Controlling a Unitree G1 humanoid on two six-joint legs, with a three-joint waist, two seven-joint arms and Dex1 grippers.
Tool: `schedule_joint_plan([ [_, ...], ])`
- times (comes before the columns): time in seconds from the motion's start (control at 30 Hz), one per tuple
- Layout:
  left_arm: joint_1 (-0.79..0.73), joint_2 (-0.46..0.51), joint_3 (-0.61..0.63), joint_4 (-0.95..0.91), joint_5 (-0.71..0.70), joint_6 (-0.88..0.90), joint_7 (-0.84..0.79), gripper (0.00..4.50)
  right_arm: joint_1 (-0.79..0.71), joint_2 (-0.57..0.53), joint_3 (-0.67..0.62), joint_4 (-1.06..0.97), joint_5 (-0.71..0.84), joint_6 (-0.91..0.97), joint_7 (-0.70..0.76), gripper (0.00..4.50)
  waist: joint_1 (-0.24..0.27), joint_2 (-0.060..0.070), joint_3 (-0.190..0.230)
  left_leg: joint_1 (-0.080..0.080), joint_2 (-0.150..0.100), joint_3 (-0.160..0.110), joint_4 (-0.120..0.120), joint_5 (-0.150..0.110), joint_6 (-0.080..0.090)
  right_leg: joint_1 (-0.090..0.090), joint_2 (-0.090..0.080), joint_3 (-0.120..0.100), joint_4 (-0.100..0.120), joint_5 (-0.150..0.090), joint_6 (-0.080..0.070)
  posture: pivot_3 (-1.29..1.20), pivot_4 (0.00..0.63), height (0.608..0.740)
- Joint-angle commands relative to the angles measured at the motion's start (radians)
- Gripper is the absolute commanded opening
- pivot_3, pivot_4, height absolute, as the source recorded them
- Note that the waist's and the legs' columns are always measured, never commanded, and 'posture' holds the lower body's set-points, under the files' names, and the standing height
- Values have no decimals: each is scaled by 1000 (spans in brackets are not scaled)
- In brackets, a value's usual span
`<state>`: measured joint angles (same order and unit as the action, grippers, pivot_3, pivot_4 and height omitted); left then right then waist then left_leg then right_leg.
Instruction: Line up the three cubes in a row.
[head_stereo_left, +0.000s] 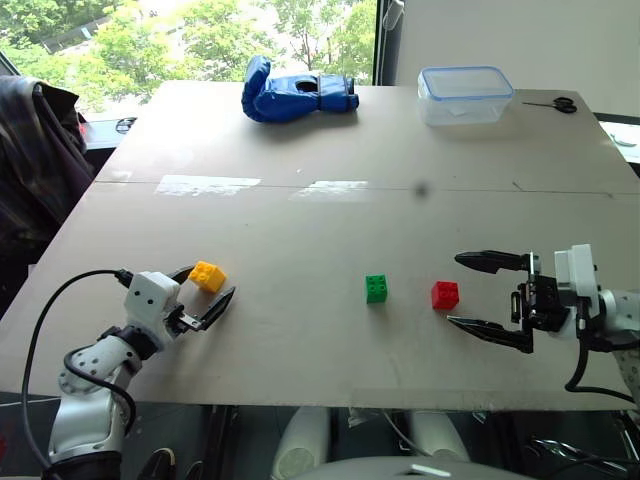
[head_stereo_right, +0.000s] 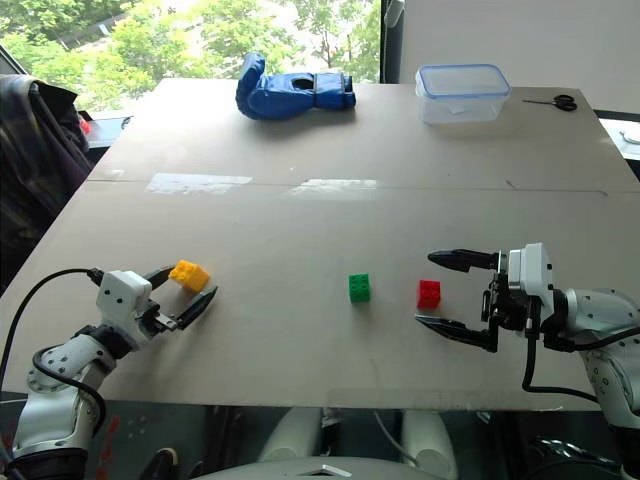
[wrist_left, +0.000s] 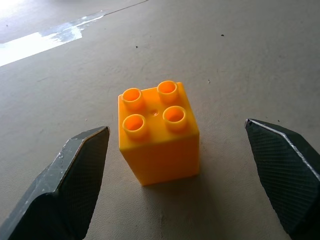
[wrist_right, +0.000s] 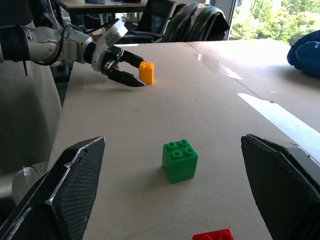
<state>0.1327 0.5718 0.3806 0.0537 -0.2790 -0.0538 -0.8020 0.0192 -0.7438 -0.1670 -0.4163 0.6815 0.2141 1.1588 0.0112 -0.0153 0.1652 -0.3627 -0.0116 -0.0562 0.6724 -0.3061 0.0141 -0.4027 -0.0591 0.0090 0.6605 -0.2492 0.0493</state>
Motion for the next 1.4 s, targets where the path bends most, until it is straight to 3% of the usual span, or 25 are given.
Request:
schedule_joint_plan([
  [0.03, -4, 7, -3, -5, -6, -22, 10, 4448, -6, -5, -24, -33, 25, 1, 5, 4500, 0, 0, 0, 0, 0, 0, 0, 0, 0, 0, 0, 0, 0, 0, 0, 0, 150, 740],
  [0.33, -5, 2, -15, -1, -8, -25, 32, 4448, -4, -9, -34, -38, 61, 20, 17, 4500, 0, 0, 0, 0, 0, 0, 0, 0, 0, 0, 0, 0, 0, 0, 0, 0, 150, 740],
  [0.43, -15, 7, -17, 12, -9, -28, 31, 3677, 4, -10, -37, -43, 61, 18, 22, 4500, 0, 0, 0, 0, 0, 0, 0, 0, 0, 0, 0, 0, 0, 0, 0, 0, 150, 740],
  [0.6, -51, 19, -29, 51, -7, -43, 14, 1293, 19, -14, -45, -44, 52, 8, 24, 4500, 0, 0, 0, 0, 0, 0, 0, 0, 0, 0, 0, -2, 0, 0, 0, 0, 150, 740],
  [0.73, -95, 33, -60, 58, -20, -41, -34, 1295, 38, -14, -54, -54, 48, 3, 19, 4500, 2, 0, 0, 0, 0, 0, 0, 0, 0, 0, 0, -2, 0, 0, 0, 0, 150, 740],
  [1.0, -326, 110, -288, 75, -64, -33, -407, 1295, 71, -15, -73, -60, 36, -2, 17, 4500, 0, 0, 0, 0, -1, 0, 0, 0, 0, 0, 1, -3, 0, 0, 0, 0, 150, 740],
  [1.1, -445, 125, -421, 149, 10, -128, -565, 1295, 76, -19, -83, -56, 31, -2, 17, 4500, 1, 0, 0, -1, -2, 0, 0, 0, 0, 0, 2, -3, 0, 0, 0, 0, 150, 740],
  [1.4, -727, 34, -602, 496, 131, -325, -722, 1295, 113, 0, -91, -89, 19, -8, -21, 4500, -11, 0, 0, -1, -3, 0, 0, 0, 0, 0, 5, -2, 0, 0, 0, 0, 150, 740],
])
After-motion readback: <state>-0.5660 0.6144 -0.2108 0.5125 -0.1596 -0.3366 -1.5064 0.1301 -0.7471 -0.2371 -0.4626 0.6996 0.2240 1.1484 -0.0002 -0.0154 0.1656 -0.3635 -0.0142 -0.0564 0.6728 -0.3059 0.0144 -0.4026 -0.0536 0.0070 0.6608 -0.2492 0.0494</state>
